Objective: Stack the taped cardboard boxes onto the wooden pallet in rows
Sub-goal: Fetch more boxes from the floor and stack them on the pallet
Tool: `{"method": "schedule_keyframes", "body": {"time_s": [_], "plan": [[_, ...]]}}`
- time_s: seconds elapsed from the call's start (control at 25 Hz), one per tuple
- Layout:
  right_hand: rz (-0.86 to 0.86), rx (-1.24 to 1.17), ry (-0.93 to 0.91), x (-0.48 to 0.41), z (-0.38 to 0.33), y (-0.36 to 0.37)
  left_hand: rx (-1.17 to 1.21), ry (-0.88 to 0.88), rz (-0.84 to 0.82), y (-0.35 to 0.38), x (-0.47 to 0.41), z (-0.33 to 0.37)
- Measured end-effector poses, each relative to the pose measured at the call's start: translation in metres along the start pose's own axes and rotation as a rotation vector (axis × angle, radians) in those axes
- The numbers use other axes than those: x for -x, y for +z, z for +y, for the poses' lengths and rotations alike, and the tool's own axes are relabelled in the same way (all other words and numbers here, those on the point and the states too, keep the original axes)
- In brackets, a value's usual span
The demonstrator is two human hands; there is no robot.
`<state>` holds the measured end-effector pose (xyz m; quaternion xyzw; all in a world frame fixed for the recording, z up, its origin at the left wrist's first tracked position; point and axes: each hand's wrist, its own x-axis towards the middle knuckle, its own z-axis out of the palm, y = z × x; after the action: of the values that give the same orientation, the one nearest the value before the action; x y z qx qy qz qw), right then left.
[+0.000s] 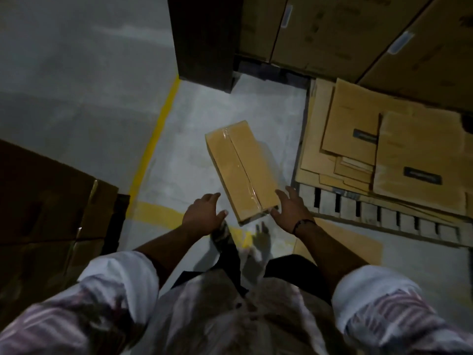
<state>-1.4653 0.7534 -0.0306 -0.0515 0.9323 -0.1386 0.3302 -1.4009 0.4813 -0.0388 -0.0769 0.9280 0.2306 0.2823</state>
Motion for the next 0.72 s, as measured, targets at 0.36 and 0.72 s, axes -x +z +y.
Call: {"method": "schedule_keyframes", "body": {"time_s": [0.36,0.72], "plan": [[-0.008,0.081,-0.070,-0.274,0.053,0.012,0.228,-0.218,0.038,0.066,-0.200,-0.004],[-0.075,0.115,-0.242,-0.525,0.127,0.150,0.428,-0.386,0.182,0.238,-0.432,-0.048]]}}
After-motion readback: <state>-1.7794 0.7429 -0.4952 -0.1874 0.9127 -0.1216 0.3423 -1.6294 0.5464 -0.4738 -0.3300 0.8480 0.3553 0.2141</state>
